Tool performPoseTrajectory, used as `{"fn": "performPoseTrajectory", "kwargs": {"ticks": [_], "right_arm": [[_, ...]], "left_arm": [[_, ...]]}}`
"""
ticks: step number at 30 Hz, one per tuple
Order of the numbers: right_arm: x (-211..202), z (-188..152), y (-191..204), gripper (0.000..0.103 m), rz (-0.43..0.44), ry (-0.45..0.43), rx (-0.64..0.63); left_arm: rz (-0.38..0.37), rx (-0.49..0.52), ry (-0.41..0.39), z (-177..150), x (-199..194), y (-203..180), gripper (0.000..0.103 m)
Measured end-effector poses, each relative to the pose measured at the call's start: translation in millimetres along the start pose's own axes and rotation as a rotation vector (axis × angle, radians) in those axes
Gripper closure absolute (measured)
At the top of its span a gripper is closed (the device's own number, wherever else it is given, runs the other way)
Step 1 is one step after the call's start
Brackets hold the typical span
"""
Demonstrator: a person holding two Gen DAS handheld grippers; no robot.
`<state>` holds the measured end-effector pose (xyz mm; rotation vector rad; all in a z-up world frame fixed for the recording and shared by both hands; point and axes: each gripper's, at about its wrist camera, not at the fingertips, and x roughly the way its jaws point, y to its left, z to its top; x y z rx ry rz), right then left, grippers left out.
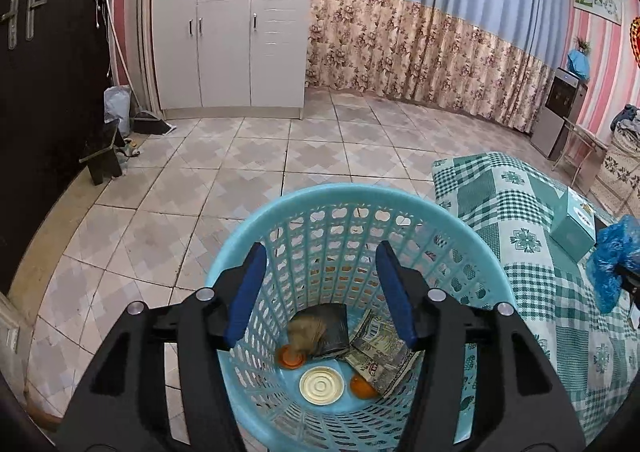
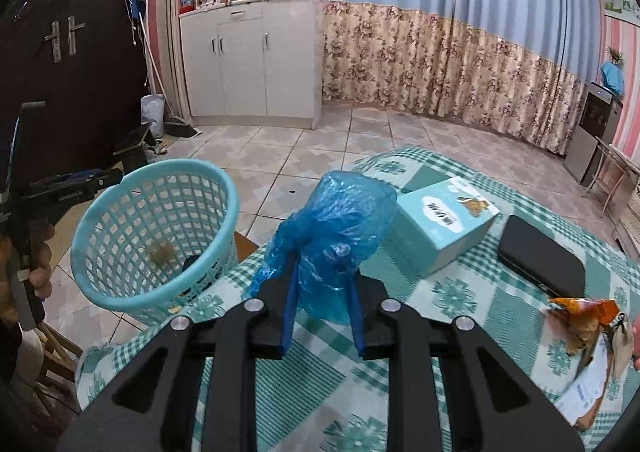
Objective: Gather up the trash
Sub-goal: 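Carry the brown paper and blue bag over the basket and release both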
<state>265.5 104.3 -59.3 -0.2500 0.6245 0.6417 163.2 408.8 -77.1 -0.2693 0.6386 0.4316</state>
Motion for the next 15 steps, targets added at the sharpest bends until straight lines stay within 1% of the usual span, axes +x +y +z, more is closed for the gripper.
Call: {"fn": "performPoseTrajectory", "kwargs": {"ticks": [1, 3, 5, 8, 10, 12, 15], "right_arm": [[2, 1, 3, 0.08, 0.004, 0.0, -0.002], [5, 3, 10, 0.08, 0.012, -0.002, -0.011], [8, 6, 18, 0.08, 0.022, -0.006, -0.019], [14, 14, 29, 0.08, 0.041, -0.012, -0.015], [19, 23, 39, 0.08, 0.067, -0.019, -0.007], [23, 31, 50, 0.08, 0.082, -0.028, -0.012], [35, 40, 68, 0.08, 0.105, -0.029, -0.018]], "left_arm": [[-0.002, -0.003, -0.001, 0, -1, 1, 0.045], [0.005, -0.007, -0.013, 2, -4, 2, 0.033], [0.037, -0.004, -0.045, 4, -13, 6, 0.026], [0.052, -0.012, -0.073, 9, -24, 12, 0.023], [0.078, -0.015, -0.093, 13, -31, 16, 0.018], [0.1, -0.014, -0.114, 14, -40, 22, 0.011], [0.123, -0.013, -0.125, 13, -47, 30, 0.006]]}}
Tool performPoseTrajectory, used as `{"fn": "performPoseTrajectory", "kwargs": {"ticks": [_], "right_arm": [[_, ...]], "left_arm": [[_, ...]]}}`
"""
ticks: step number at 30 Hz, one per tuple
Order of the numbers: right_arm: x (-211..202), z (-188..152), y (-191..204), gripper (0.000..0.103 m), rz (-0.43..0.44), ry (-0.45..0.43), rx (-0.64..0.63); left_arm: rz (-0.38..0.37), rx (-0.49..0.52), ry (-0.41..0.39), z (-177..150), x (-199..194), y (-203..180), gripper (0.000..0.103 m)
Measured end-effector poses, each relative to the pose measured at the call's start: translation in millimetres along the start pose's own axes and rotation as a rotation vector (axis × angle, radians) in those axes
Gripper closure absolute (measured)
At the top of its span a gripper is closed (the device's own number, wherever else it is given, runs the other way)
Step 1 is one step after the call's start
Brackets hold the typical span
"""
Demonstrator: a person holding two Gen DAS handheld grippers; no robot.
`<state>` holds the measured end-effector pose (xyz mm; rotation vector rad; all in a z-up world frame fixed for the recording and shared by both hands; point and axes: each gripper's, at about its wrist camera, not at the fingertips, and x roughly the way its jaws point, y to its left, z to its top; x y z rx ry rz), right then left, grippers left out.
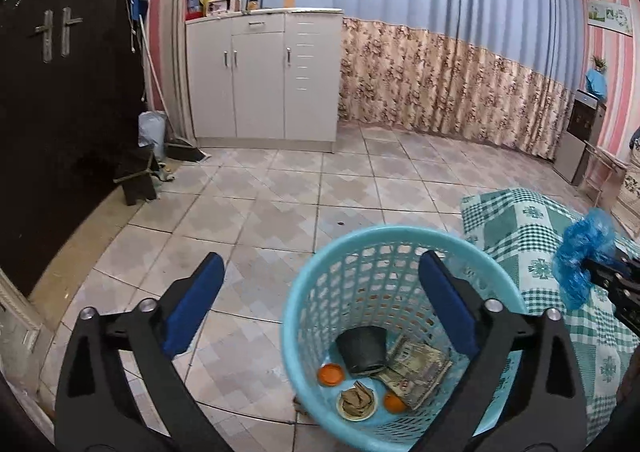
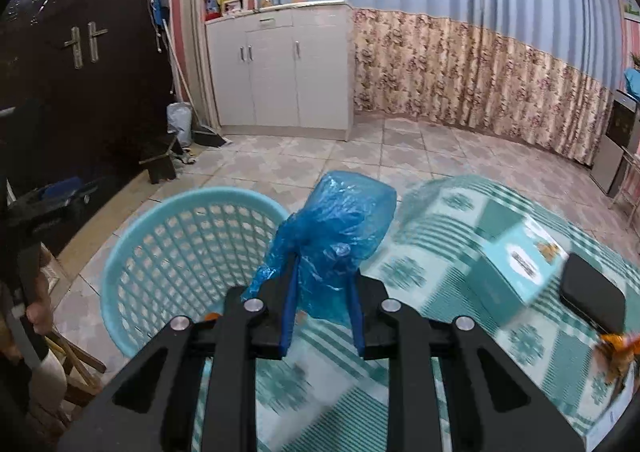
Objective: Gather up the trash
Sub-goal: 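Carry the brown paper and blue bag over the basket and release both, then move both grippers back over the table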
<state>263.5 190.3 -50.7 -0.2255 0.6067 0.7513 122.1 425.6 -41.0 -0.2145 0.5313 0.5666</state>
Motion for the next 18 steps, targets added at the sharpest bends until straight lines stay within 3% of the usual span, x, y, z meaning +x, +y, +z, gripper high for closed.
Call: {"fn": "performPoseTrajectory", "kwargs": {"ticks": [10, 13, 18], "right_arm": [[56, 1, 39, 0.077, 0.076, 0.085, 0.028], [60, -3, 47, 0.038, 0.074, 0.085, -0.011], [56, -6, 48, 0.034, 0.059, 0.086, -0.04]], "left_arm": [[0.04, -0.014, 0.029, -10, 6, 12, 0.005], [0.032, -0.032, 0.036, -11, 7, 15, 0.005], [0.043, -0.032, 0.036, -11, 6, 15, 0.005]]}}
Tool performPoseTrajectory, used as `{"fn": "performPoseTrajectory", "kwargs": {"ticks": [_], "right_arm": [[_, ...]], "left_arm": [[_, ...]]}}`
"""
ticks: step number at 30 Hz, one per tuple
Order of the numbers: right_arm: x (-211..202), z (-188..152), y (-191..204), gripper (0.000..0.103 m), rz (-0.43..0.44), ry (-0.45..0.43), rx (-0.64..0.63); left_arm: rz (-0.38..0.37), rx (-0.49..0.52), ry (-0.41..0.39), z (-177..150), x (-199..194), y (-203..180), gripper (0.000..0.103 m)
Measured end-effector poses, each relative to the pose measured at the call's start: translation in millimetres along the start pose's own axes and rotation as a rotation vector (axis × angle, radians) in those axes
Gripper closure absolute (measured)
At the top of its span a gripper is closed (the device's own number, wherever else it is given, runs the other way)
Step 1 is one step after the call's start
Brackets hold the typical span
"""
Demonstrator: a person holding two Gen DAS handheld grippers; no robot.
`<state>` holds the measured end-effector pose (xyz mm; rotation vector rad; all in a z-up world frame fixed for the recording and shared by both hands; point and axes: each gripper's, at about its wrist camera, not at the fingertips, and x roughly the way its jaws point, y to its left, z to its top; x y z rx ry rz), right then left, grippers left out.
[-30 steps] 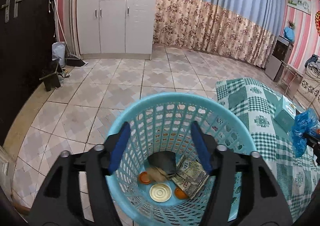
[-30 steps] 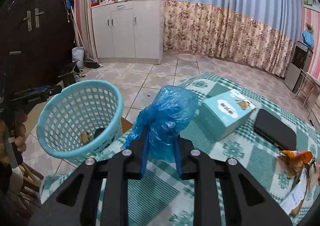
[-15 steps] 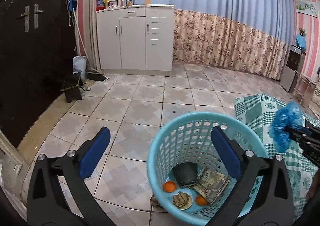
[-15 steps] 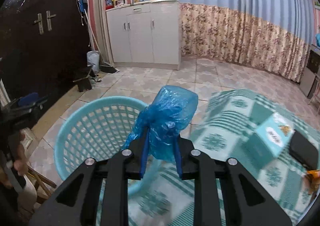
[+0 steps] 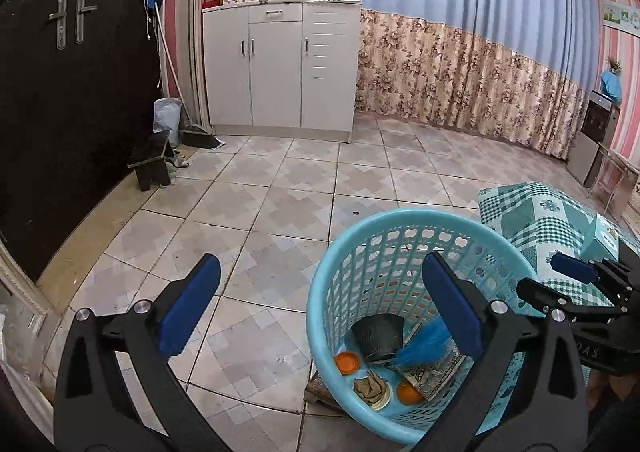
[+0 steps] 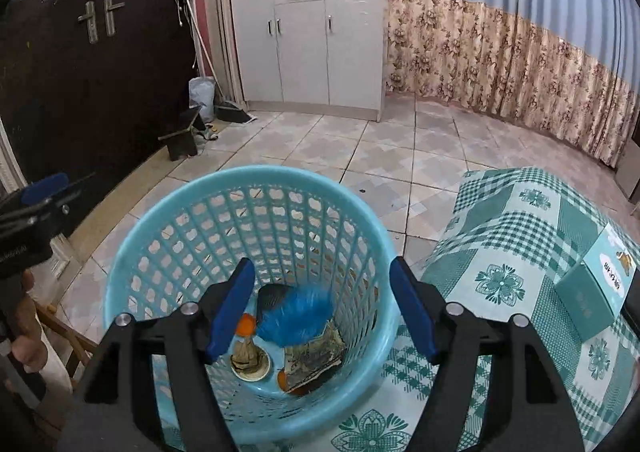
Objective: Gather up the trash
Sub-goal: 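Move both grippers back over the table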
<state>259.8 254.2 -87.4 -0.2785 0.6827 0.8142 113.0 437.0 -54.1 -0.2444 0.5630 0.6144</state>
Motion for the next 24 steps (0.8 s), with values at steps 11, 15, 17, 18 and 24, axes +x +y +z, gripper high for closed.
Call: {"fn": "performPoseTrajectory", "kwargs": {"ticks": [11, 15, 17, 18, 24], "right_arm": [[-69, -9, -39, 0.018, -0.072, -0.087, 0.007], [-103, -24, -67, 0.015, -0.129, -0.112, 0.019], [-122, -35, -83, 0.014, -0.171, -0.124, 0.015], [-129, -38, -89, 0.013, -0.188, -0.127, 0.016], [-179, -72, -147, 0.013, -0.304, -0.128, 0.067]], "left_arm": [[-0.013, -0.018, -0.011, 4, -25, -18, 0.005], [-0.041, -0.014, -0.019, 4, -39, -37, 0.005], [-0.065, -0.009, -0.017, 3, -44, -48, 0.005], [-0.072, -0.002, -0.017, 3, -47, -54, 0.005], [-0.118, 0.028, -0.029, -6, -65, -100, 0.005]]}}
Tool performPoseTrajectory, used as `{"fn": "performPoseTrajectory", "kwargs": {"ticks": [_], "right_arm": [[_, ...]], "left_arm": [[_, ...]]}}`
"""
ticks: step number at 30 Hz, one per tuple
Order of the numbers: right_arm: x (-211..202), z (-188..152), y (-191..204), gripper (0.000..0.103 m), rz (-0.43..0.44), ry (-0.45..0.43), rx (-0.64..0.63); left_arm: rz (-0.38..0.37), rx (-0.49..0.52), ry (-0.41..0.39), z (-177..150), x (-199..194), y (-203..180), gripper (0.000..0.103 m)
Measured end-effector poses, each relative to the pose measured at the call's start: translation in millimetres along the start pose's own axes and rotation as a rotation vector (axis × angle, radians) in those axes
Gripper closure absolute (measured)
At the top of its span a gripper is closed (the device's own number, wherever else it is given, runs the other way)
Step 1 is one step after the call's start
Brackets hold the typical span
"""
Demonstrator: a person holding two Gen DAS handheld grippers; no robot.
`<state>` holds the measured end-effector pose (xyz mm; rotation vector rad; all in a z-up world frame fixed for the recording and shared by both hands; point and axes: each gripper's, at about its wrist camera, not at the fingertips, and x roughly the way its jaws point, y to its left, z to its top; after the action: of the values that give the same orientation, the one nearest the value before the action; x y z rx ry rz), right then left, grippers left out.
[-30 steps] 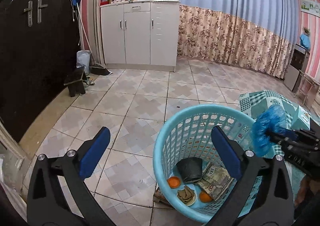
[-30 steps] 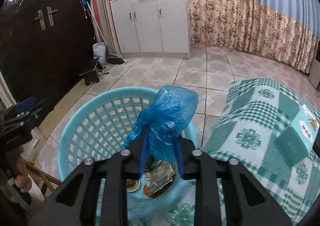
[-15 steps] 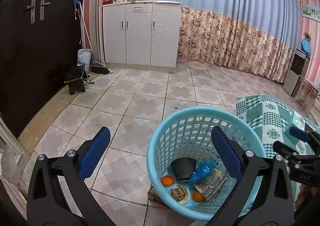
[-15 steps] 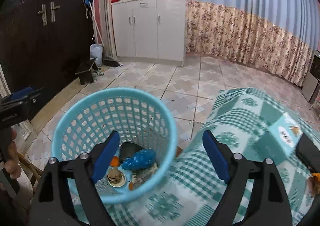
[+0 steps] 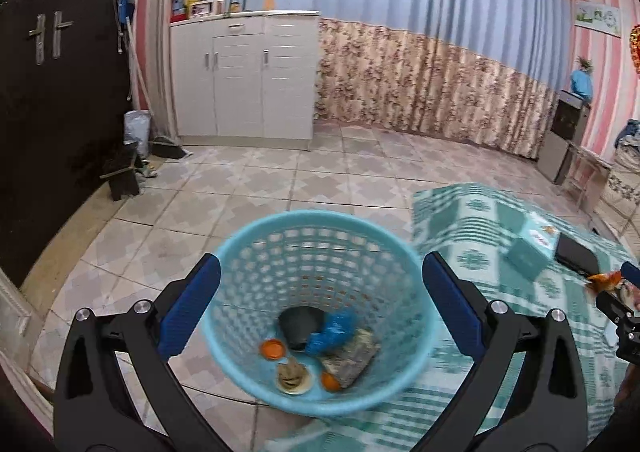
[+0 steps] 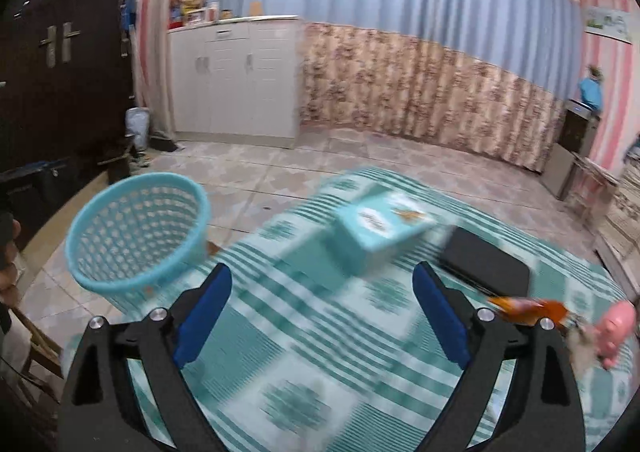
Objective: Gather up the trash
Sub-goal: 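Move both grippers back over the table, then grasp the white receipt with the right gripper while the left gripper grasps the orange wrapper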
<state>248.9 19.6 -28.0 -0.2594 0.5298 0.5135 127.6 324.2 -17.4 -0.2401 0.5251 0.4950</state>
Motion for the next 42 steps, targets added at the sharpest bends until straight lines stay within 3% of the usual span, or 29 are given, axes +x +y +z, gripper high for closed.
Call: {"fn": "performPoseTrajectory", "kwargs": {"ticks": [10, 16, 19, 30, 42], "right_arm": [[-39, -40, -112, 0.012, -0.165, 0.012, 0.112], [-50, -71, -162, 0.012, -0.24, 0.044, 0.17], [-53, -87, -180, 0.012, -0.269, 0.067, 0.191], [-48, -125, -221, 0.012, -0.311, 0.136, 0.251], [10, -95, -204, 0.012, -0.268, 0.196, 0.335]], "left_arm": [[-0.072, 0.099, -0.038, -17, -20, -93, 0.005], [-0.166, 0.123, -0.092, -32, -31, -149, 0.005], [-0.196, 0.15, -0.077, -41, -27, -176, 0.005], [-0.293, 0.256, 0.056, -80, 3, -255, 0.005], [-0.273, 0.315, 0.084, -94, 14, -266, 0.005]]}}
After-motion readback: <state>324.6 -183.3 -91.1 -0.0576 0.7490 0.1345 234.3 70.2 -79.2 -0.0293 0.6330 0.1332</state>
